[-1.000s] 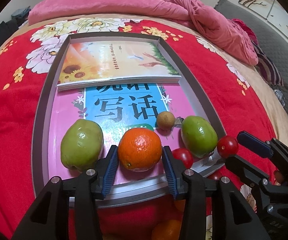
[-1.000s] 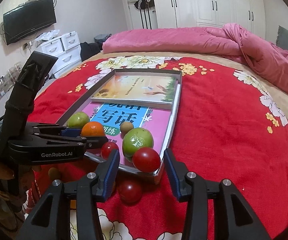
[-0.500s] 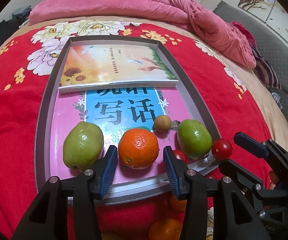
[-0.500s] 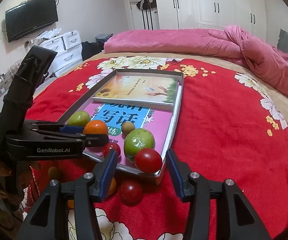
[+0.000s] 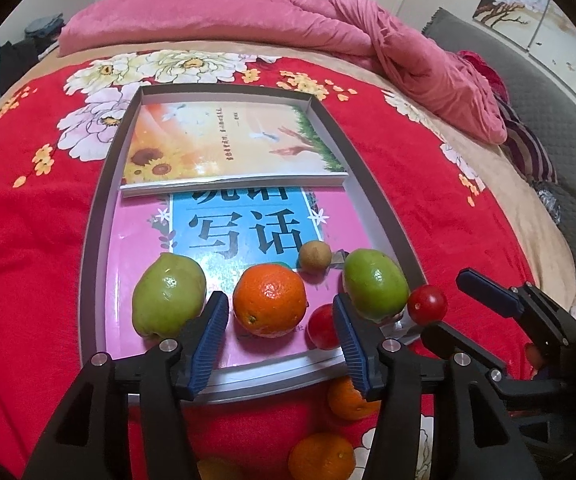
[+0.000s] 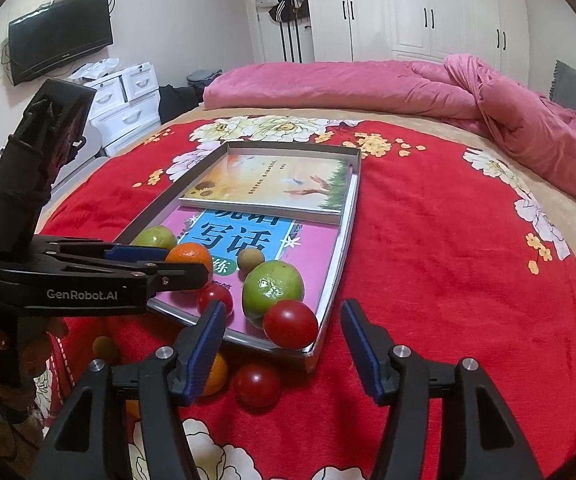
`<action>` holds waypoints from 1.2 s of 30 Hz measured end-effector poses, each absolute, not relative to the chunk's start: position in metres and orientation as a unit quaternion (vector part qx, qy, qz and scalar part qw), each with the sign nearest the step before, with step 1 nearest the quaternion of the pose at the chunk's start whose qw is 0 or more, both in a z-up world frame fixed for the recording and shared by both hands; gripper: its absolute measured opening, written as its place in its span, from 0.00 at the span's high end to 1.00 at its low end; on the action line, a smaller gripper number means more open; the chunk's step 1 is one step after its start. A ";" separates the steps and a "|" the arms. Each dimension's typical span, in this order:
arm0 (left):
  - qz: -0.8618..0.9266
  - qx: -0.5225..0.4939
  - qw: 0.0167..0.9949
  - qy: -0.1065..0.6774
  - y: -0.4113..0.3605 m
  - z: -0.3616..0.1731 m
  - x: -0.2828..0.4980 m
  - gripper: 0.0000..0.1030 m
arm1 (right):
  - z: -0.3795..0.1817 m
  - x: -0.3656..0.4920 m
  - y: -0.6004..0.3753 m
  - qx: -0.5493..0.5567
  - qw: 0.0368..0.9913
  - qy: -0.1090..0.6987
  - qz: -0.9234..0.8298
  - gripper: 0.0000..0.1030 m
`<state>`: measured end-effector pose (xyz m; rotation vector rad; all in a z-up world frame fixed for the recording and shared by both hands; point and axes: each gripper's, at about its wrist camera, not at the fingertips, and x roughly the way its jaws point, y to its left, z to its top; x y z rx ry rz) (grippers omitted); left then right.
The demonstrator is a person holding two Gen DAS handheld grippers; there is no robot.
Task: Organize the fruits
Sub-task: 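Open both tools to release the orange and cherry tomato in the tray, then withdraw both open tools from the tray toward the remaining fruit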
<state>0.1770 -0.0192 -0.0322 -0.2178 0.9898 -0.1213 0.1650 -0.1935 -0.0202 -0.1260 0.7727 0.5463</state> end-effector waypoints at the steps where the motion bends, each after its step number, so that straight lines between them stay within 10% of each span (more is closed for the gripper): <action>1: -0.058 -0.105 0.873 0.473 -0.019 -0.031 0.177 0.43 | -0.020 0.165 -0.194 -0.060 0.888 0.372 0.262 0.42; 36: -0.067 -0.135 0.882 0.446 -0.003 -0.001 0.164 0.30 | -0.013 0.168 -0.205 -0.044 0.900 0.359 0.241 0.30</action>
